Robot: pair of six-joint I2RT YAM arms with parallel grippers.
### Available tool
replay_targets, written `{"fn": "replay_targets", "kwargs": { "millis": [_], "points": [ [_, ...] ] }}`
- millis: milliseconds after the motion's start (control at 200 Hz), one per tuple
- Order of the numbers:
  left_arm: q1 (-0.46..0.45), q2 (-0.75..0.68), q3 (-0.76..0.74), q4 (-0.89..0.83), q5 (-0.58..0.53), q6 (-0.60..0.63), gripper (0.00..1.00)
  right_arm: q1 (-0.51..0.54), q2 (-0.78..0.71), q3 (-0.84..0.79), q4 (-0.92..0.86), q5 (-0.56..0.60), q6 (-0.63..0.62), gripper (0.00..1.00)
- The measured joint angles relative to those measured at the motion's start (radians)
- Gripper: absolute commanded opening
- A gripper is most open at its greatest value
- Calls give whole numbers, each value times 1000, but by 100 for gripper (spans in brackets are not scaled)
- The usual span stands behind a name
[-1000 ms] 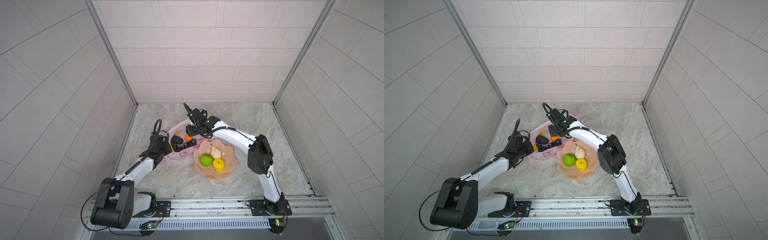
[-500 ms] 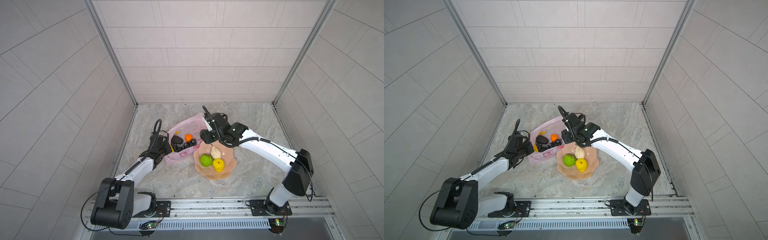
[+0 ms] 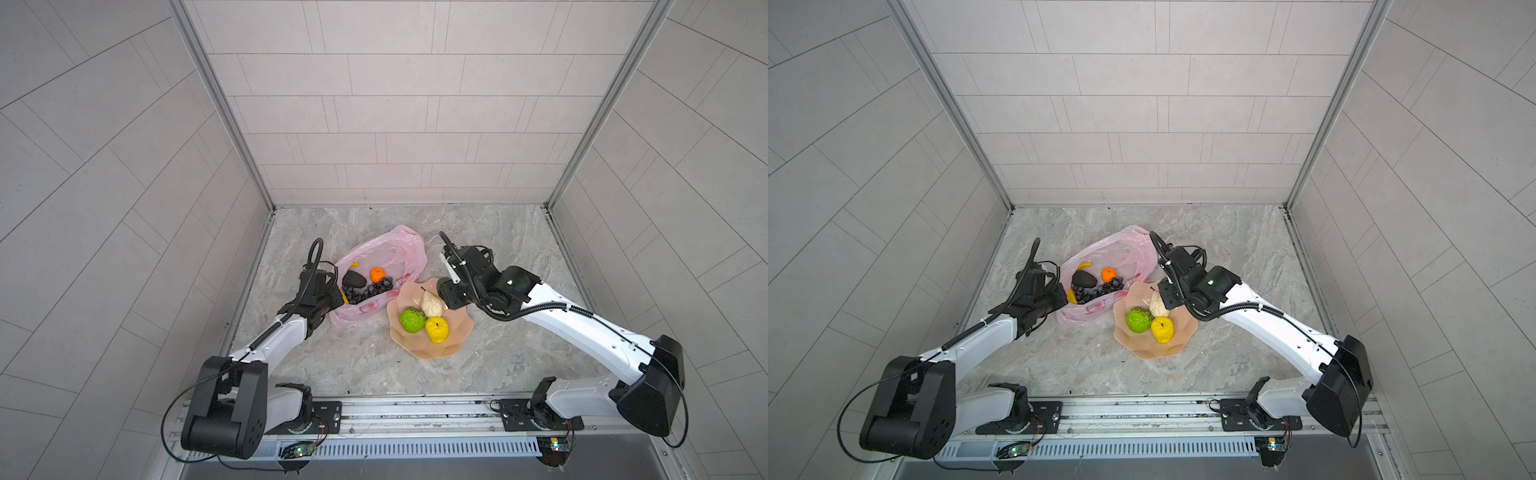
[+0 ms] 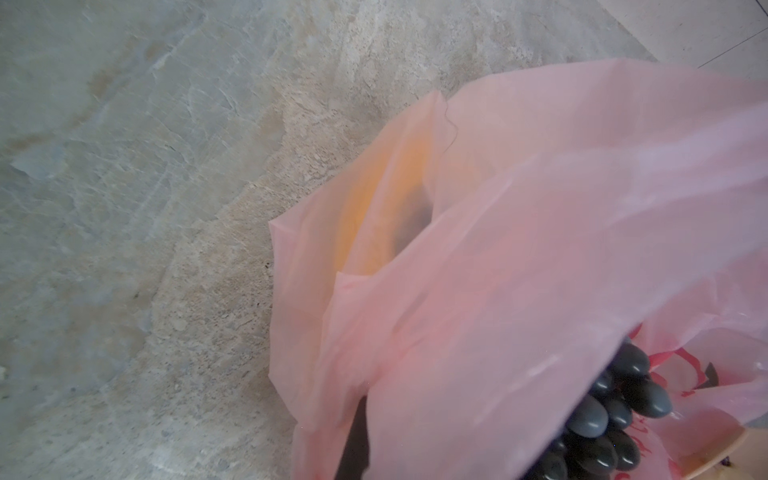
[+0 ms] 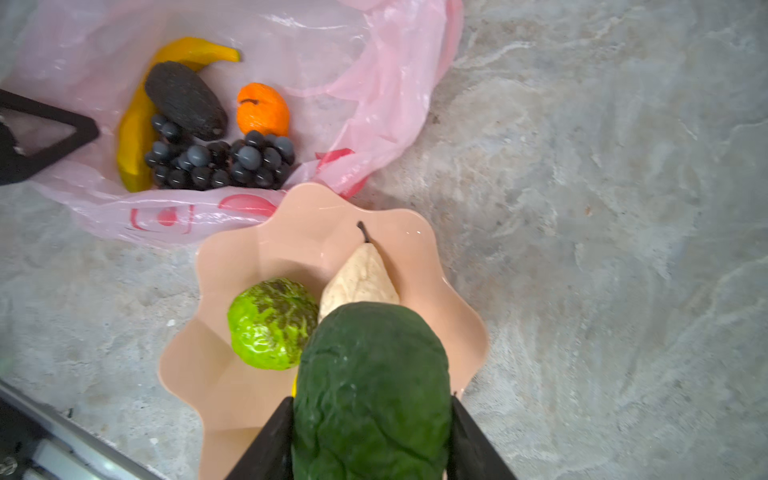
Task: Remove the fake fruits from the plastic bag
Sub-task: 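Lift the green avocado out and carry it over the peach bowl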
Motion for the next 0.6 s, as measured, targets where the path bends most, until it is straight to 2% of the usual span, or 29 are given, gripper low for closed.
{"fn": "replay_targets", "kwargs": {
  "millis": [405, 600],
  "points": [
    [0, 1, 0, 0, 3, 0, 4, -17, -5, -113, 3, 10, -10, 53],
    [0, 2, 0, 0, 3, 0, 4, -31, 54, -119, 30, 20, -10, 53]
  ]
}}
